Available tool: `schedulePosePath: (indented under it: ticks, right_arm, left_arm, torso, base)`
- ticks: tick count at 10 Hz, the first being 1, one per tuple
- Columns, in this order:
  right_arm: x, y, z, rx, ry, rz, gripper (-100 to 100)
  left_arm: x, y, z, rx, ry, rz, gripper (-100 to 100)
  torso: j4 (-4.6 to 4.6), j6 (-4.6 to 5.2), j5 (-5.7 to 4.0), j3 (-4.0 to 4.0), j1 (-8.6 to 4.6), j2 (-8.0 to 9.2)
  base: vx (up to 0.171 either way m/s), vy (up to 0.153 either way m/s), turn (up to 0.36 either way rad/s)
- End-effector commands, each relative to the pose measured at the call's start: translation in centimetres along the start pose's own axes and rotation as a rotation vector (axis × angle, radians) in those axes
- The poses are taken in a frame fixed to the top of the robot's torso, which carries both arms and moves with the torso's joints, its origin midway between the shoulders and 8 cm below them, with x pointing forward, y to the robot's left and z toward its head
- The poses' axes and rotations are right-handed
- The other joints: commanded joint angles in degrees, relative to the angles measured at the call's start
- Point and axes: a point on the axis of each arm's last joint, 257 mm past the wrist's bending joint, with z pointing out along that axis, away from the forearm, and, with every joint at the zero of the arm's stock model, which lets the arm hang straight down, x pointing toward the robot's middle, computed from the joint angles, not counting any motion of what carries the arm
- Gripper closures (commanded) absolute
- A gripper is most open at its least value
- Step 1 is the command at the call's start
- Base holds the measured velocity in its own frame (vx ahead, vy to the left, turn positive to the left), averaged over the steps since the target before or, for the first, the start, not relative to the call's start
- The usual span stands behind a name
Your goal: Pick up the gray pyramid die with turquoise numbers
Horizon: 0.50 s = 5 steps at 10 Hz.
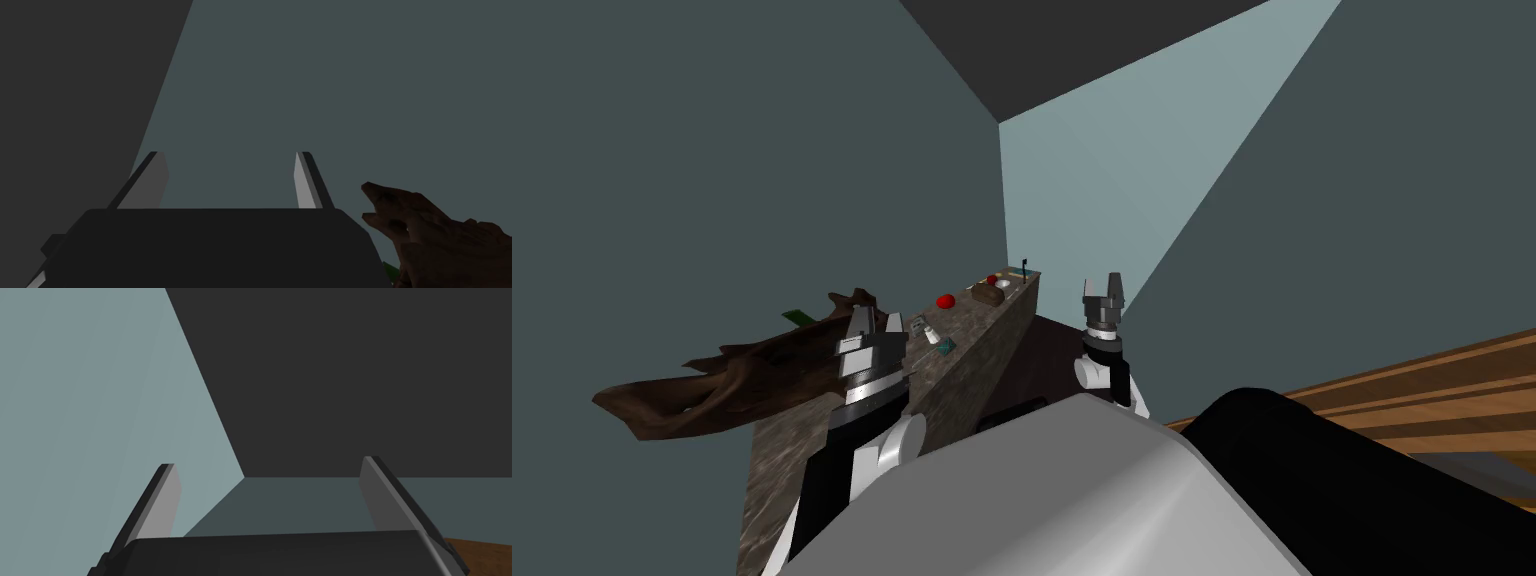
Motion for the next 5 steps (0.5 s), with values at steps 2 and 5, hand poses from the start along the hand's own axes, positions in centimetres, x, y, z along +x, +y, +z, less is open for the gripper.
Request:
schedulePosePath:
  ticks: [2,5]
  right_arm:
    - [0.0,0.0,0.0,0.0,0.0,0.0,0]
    - [0.0,0.0,0.0,0.0,0.0,0.0,0]
  left_arm:
    - [0.5,0.6,0.2,-0.015,0.052,0.025,-100]
    - [0.5,2.0,0.8,-0.05,0.101,0.057,-100]
  torso:
    - [0.0,0.0,0.0,0.01,0.0,0.02]
    - [0.02,0.0,-0.01,0.06,-0.04,0.11]
  base:
    - [-0.013,-0.009,-0.005]
    - [-0.033,-0.018,-0.01]
